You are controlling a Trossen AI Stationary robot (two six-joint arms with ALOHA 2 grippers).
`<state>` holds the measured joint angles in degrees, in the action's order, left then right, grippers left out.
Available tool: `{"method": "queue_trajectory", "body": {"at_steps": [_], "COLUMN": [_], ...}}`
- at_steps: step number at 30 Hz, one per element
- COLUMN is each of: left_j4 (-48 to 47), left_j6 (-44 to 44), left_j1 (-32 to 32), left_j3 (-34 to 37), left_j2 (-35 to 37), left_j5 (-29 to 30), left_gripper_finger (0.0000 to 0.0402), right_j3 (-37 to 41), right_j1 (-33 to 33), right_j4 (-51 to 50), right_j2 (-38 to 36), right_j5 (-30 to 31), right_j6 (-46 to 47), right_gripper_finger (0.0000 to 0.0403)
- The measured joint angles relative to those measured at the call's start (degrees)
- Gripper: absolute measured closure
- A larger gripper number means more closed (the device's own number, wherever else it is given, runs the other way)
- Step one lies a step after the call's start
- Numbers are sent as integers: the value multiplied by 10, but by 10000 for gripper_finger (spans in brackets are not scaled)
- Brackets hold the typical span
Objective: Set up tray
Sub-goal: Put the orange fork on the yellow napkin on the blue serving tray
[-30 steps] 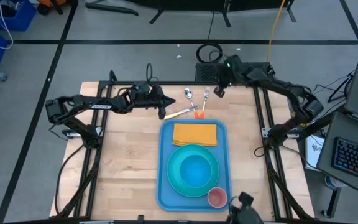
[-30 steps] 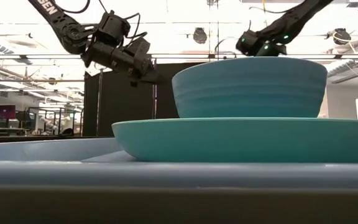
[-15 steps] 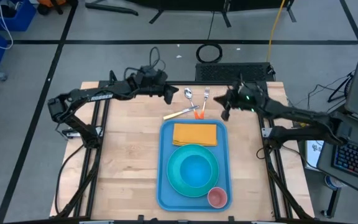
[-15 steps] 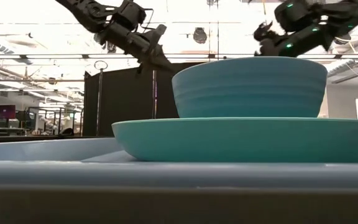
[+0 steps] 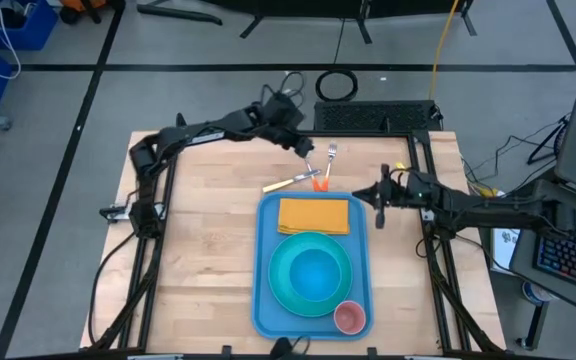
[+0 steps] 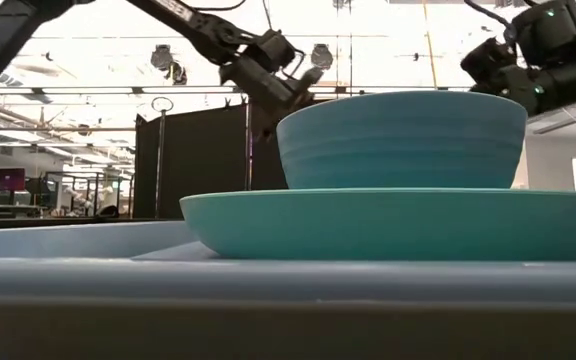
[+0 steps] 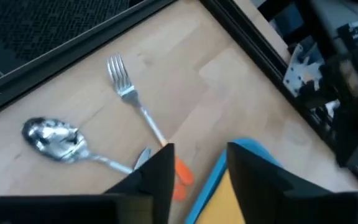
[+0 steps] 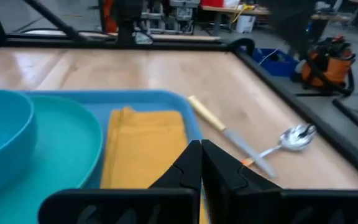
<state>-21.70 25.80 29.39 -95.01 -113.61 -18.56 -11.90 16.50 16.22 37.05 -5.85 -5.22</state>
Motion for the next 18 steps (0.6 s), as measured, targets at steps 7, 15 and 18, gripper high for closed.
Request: {"method": "queue_trajectory", "body": {"at_steps": [7, 15, 18], "left_j4": [-71, -129, -128], "left_j6": [25, 43, 61], "left_j1": [-2, -4, -4], "left_j3": [-138, -250, -274], "left_j2": [-86, -177, -200], "left_j5": [9, 16, 14], "left_gripper_finger": [195, 192, 192], "right_j3": [56, 81, 87], "right_j1": [-31, -58, -63], "right_j4": [78, 118, 147], "right_j2": [-13, -14, -15], "right_j5": [-2, 1, 1], "right_j6": [0, -2, -2], "right_gripper_finger": [402, 402, 402]}}
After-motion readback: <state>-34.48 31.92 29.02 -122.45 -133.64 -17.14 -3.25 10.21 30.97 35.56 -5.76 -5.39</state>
